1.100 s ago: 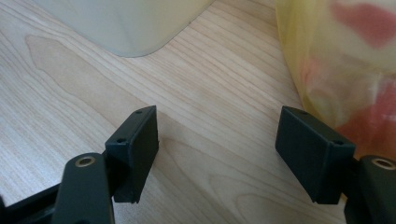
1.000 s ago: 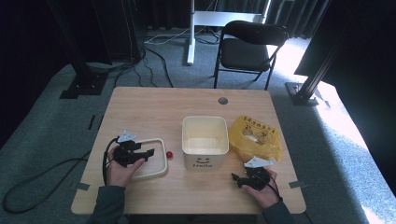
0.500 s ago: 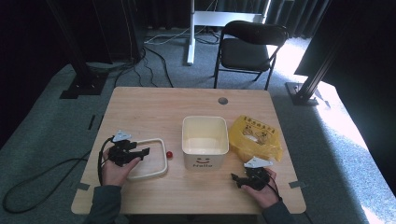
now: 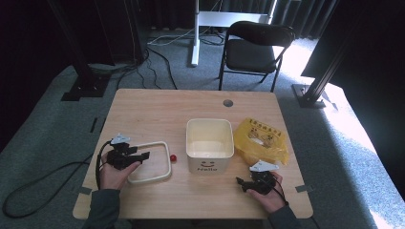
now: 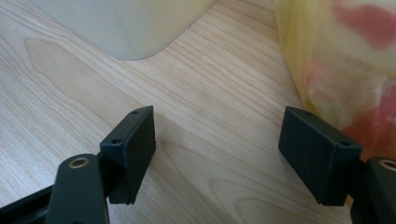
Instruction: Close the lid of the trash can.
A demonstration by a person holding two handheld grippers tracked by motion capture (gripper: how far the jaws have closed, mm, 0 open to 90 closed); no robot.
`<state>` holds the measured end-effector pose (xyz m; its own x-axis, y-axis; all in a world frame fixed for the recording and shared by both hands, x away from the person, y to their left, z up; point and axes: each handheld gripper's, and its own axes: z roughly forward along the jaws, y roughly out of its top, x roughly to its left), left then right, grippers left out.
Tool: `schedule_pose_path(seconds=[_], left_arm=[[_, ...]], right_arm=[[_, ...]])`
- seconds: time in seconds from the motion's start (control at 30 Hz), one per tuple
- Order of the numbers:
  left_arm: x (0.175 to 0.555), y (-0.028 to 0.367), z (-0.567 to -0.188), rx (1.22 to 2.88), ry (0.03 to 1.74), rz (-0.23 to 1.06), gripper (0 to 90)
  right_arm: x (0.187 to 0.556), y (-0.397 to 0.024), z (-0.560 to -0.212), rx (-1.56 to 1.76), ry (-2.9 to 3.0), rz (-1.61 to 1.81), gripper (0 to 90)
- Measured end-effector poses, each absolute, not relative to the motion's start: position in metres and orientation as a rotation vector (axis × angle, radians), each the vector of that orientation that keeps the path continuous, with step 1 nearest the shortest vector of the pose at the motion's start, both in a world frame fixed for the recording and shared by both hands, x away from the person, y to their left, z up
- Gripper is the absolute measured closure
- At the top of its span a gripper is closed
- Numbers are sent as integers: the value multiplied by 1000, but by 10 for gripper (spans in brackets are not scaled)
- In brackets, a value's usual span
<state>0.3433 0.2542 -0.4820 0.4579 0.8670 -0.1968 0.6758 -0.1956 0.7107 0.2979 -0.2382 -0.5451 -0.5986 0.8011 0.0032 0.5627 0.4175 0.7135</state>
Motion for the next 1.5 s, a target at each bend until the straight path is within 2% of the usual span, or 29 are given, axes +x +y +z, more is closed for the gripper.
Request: schedule_pose_path(seconds=[0.2, 0.3, 0.93, 1.2, 1.5], left_arm=[[345, 260, -484, 1952, 1309, 361, 344], [348, 264, -487, 1943, 1339, 364, 385], [355, 281, -502, 1981, 1410, 416, 411], [360, 291, -512, 1958, 1462, 417, 488], [368, 293, -521, 1981, 1488, 459, 517]], right_arm=[[298, -238, -545, 1174, 2339, 984, 265], [298, -238, -545, 1173, 2338, 985, 265], [298, -238, -545, 1175, 2338, 985, 265], [298, -238, -545, 1172, 2337, 987, 264], [298, -238, -545, 1172, 2335, 988, 263]])
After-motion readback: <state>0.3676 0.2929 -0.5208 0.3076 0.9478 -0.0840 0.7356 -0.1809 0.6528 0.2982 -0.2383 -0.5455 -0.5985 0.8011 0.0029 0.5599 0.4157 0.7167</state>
